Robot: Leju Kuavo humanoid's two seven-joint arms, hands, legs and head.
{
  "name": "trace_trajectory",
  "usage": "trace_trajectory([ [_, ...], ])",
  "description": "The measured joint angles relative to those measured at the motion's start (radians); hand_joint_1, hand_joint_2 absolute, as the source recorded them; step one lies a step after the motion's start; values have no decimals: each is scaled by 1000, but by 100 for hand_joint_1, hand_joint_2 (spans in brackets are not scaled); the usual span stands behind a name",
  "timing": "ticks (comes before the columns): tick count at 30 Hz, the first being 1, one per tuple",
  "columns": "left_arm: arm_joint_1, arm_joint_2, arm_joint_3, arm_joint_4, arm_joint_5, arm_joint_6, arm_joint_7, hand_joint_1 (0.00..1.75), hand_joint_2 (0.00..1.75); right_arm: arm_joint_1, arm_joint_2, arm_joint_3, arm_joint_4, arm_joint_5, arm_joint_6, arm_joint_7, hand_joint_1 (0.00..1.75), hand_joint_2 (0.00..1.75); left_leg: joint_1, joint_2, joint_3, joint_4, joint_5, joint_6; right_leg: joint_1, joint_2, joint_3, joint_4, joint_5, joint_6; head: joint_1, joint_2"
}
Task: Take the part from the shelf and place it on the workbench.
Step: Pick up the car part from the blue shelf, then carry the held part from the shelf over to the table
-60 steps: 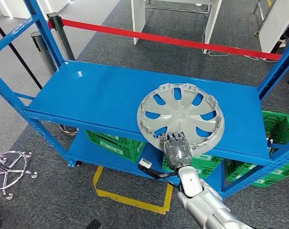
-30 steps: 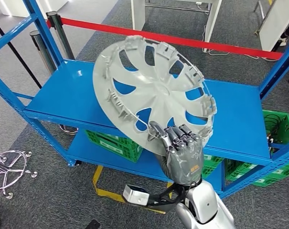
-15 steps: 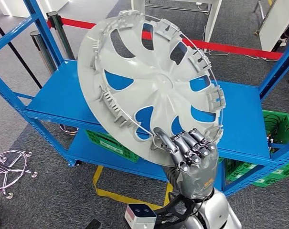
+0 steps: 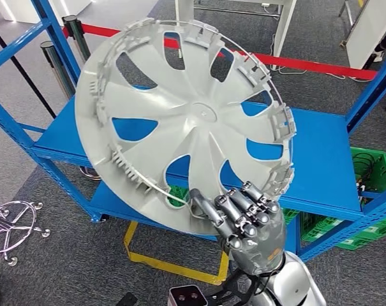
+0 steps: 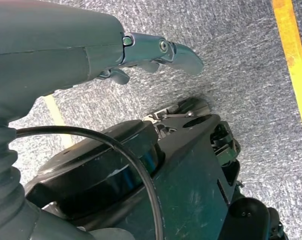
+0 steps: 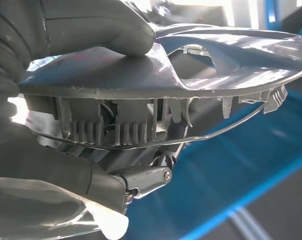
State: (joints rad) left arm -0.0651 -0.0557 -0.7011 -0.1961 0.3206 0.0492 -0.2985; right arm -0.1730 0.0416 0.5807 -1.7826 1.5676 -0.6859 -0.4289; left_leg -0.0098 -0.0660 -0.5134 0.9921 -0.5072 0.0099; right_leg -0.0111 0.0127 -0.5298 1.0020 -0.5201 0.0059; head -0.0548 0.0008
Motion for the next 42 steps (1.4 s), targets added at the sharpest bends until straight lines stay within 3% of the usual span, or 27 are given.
trace_trajectory([
  [5,-4,0,-4,0,-5,-5,4,0,175,0,0,-55,0,1,0,-97,175,175,0,0,0,0,0,0,0,0,0,0,0,0,0,0],
  [27,-16,3,-24,0,-26,-8,16,0,175,-2,-16,-145,25,1,0,-178,175,175,0,0,0,0,0,0,0,0,0,0,0,0,0,0],
  [42,-23,11,-33,0,-39,-5,50,0,175,-47,-63,-93,90,1,0,9,175,175,-2,0,-5,11,-2,4,-2,0,-1,-1,4,8,0,0],
])
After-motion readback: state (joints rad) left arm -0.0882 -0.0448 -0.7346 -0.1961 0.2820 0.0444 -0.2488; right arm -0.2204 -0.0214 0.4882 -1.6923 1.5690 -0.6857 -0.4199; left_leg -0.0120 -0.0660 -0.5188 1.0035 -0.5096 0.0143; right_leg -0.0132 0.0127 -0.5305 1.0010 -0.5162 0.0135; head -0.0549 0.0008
